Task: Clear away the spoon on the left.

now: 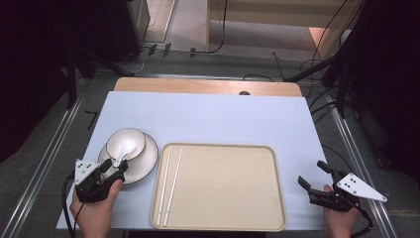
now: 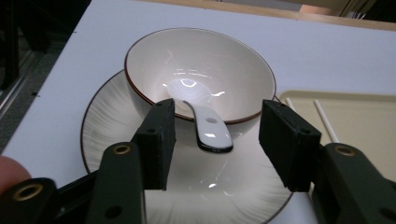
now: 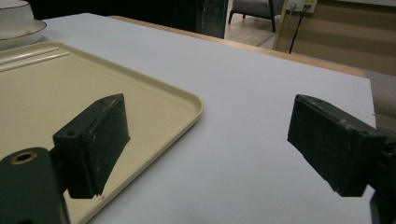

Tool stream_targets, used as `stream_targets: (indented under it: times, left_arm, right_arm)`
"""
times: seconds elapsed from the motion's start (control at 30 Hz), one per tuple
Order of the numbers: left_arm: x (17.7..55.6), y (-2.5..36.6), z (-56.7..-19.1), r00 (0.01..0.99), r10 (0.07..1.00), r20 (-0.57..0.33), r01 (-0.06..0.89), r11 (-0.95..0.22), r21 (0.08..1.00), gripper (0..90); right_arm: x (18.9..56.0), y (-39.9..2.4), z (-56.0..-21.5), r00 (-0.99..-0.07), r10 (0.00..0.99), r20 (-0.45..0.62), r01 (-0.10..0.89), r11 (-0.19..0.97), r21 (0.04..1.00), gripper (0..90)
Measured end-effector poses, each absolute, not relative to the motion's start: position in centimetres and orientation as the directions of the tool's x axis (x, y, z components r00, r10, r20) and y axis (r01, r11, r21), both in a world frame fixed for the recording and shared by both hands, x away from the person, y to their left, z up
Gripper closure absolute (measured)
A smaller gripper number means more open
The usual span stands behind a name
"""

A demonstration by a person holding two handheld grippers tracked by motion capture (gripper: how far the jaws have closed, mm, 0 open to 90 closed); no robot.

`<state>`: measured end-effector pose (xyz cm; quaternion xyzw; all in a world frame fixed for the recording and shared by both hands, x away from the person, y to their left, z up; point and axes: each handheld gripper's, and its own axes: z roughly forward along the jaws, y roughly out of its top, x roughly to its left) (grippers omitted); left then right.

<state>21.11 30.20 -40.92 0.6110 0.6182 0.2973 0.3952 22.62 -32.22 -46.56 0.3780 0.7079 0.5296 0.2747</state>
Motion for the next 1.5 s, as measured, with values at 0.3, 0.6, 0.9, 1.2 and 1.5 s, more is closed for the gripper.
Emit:
stream_targets:
  times: [0.3,0.6,0.9,1.2,1.5]
  left_arm:
    - [22.0,31.5,-40.7,0.054,0.985,-0.165,0.534,0.111,0.838,58.5]
    - [22.1,32.6,-41.2,0.091,0.968,-0.236,0.556,0.147,0.818,65.4]
    - [22.3,33.6,-41.6,0.115,0.935,-0.334,0.584,0.208,0.785,75.3]
    - [22.7,33.6,-41.5,0.137,0.936,-0.326,0.584,0.189,0.789,76.9]
    - [22.6,34.4,-41.6,0.160,0.902,-0.401,0.567,0.249,0.786,63.5]
  right_arm:
    - [22.3,-32.3,-46.5,-0.557,0.830,0.028,0.244,0.132,0.961,13.0]
    - [22.7,-31.8,-46.5,-0.565,0.824,0.034,0.248,0.131,0.960,13.0]
    - [22.6,-31.8,-46.6,-0.567,0.823,0.035,0.249,0.131,0.959,13.1]
    - [22.5,-32.3,-46.7,-0.559,0.829,0.032,0.251,0.133,0.959,13.0]
    - [22.6,-32.1,-46.6,-0.567,0.824,0.020,0.250,0.150,0.956,13.1]
